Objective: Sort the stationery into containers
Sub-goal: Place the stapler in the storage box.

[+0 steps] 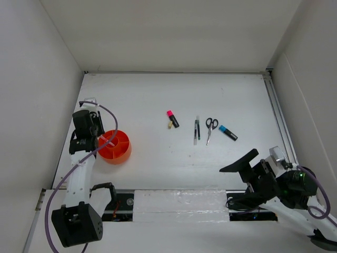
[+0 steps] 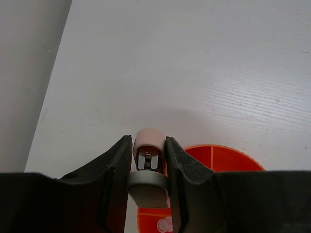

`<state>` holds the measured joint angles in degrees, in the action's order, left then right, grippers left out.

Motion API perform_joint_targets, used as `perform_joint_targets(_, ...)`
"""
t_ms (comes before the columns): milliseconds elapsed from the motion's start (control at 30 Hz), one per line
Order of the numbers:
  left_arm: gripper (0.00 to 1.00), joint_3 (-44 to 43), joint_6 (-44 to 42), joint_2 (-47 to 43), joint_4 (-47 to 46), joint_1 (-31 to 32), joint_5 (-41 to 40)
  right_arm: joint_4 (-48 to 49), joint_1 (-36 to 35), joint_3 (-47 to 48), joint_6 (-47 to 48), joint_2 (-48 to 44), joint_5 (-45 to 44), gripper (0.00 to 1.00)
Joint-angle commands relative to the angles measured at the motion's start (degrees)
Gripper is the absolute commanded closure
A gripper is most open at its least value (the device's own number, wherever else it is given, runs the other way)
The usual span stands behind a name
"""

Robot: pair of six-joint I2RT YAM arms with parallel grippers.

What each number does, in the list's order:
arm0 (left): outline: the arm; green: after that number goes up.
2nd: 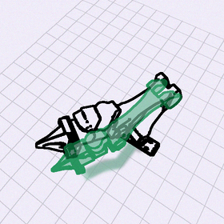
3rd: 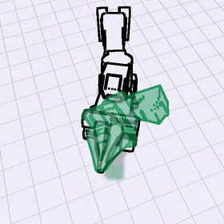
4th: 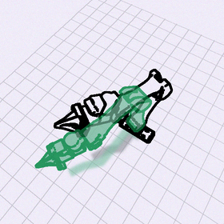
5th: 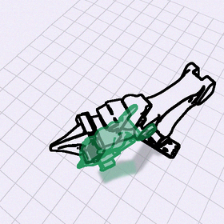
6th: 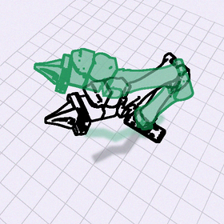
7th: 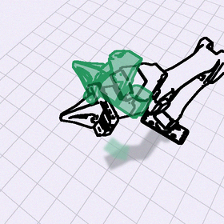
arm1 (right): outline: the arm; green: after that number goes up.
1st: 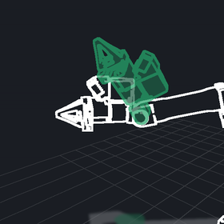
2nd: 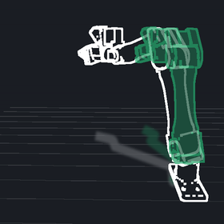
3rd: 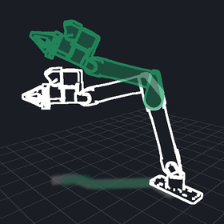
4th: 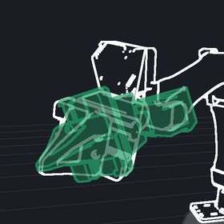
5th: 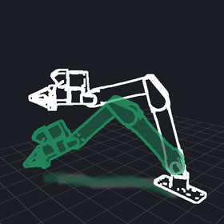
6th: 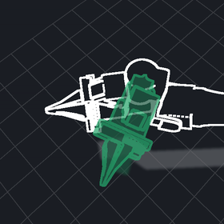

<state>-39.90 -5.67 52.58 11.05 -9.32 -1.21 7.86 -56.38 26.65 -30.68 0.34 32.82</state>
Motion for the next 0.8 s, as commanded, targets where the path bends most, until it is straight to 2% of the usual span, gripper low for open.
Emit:
perform_joint_targets(0,1.0,-2.46,-2.23,-1.34,-0.41,0.45,1.91,-1.26,-0.57,2.52,1.41,-2.27,-1.44,0.01)
perform_joint_targets(100,1.0,-2.46,-5.48,-1.95,0.9,0.97,6.64,-3.54,-0.57,3.23,2.73,-2.27,-1.44,0.01)
perform_joint_targets(267,1.0,-2.46,-5.49,-2.48,0.9,0.97,6.66,-5.57,-0.57,5.34,4.65,-2.8,-1.97,0.01)
perform_joint_targets(400,1.0,-4.39,-7.86,1.2,4.05,0.97,10.52,-6.71,-0.57,6.47,5.19,-3.33,-2.5,0.01)
perform_joint_targets(533,1.0,-6.59,-8.91,4.46,7.05,0.97,11.92,-7.24,-0.57,6.48,5.72,-3.94,-2.5,0.01)
perform_joint_targets(767,1.0,-5.54,-10.59,2.97,7.58,0.97,10.1,-8.3,-0.57,7.01,5.72,-4.56,-2.5,0.01)
